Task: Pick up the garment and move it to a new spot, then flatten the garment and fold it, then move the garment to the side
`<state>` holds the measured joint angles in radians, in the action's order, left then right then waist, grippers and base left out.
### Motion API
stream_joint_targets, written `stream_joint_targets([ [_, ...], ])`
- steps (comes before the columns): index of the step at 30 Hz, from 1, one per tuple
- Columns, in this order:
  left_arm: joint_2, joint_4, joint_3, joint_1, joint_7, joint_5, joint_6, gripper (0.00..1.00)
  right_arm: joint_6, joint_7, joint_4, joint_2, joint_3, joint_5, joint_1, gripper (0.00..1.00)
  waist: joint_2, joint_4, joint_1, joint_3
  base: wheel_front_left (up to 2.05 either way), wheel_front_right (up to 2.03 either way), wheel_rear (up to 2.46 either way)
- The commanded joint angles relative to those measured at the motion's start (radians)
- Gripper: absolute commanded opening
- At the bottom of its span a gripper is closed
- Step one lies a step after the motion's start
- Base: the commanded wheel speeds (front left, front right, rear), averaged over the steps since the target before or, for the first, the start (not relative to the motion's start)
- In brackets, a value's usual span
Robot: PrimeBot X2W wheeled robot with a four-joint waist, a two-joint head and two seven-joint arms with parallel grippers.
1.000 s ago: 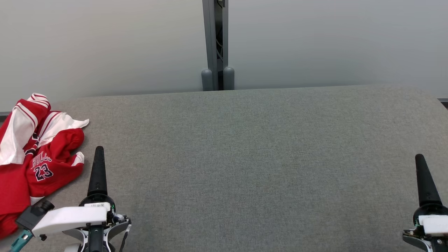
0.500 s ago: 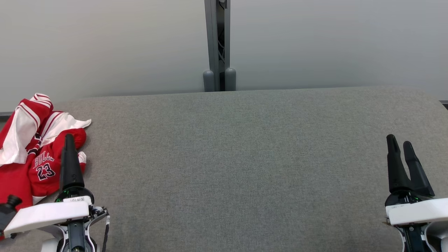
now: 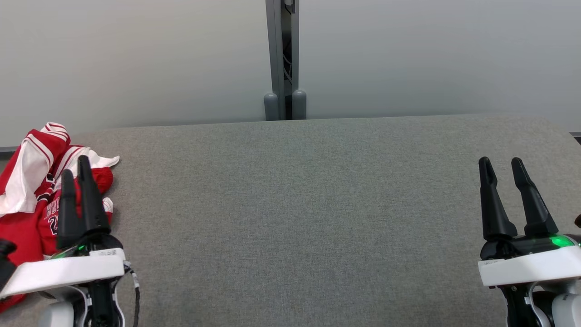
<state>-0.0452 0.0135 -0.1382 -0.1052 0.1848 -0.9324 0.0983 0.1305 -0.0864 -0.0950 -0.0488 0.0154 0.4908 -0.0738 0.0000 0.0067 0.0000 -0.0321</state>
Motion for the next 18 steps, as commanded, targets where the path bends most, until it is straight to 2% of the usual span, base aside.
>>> stream_joint_targets([
  [1,-0.004,-0.039,0.026,0.004,0.006,0.068,-0.02,1.0,0.0,-0.016,-0.023,-0.009,-0.007,-0.042,-0.022,1.0,0.0,0.0,0.0,-0.001,0.0,0.0,0.0],
  [7,-0.005,-0.085,0.112,0.03,0.015,0.224,-0.101,1.0,0.0,-0.037,-0.029,-0.004,-0.028,-0.083,-0.028,1.0,0.0,0.001,0.0,-0.003,0.0,0.0,0.0],
  [8,-0.005,-0.085,0.112,0.03,0.015,0.224,-0.101,1.0,0.0,-0.037,-0.029,-0.004,-0.028,-0.083,-0.028,1.0,0.0,0.001,0.0,-0.003,0.0,0.0,0.0],
  [11,-0.005,-0.087,0.153,0.047,0.02,0.295,-0.137,1.0,0.0,-0.046,-0.026,-0.003,-0.031,-0.116,-0.032,1.0,0.0,0.001,0.0,-0.004,0.0,0.0,0.0],
  [15,-0.005,-0.069,0.225,0.064,0.027,0.42,-0.165,1.0,0.0,-0.063,0.017,0.0,-0.025,-0.18,-0.008,1.0,0.0,0.003,0.0,-0.01,0.0,0.0,0.0],
  [18,-0.006,-0.06,0.249,0.076,0.031,0.457,-0.196,1.0,0.0,-0.073,0.062,0.0,-0.03,-0.197,-0.002,1.0,0.0,0.002,0.0,-0.014,0.0,0.0,0.0],
])
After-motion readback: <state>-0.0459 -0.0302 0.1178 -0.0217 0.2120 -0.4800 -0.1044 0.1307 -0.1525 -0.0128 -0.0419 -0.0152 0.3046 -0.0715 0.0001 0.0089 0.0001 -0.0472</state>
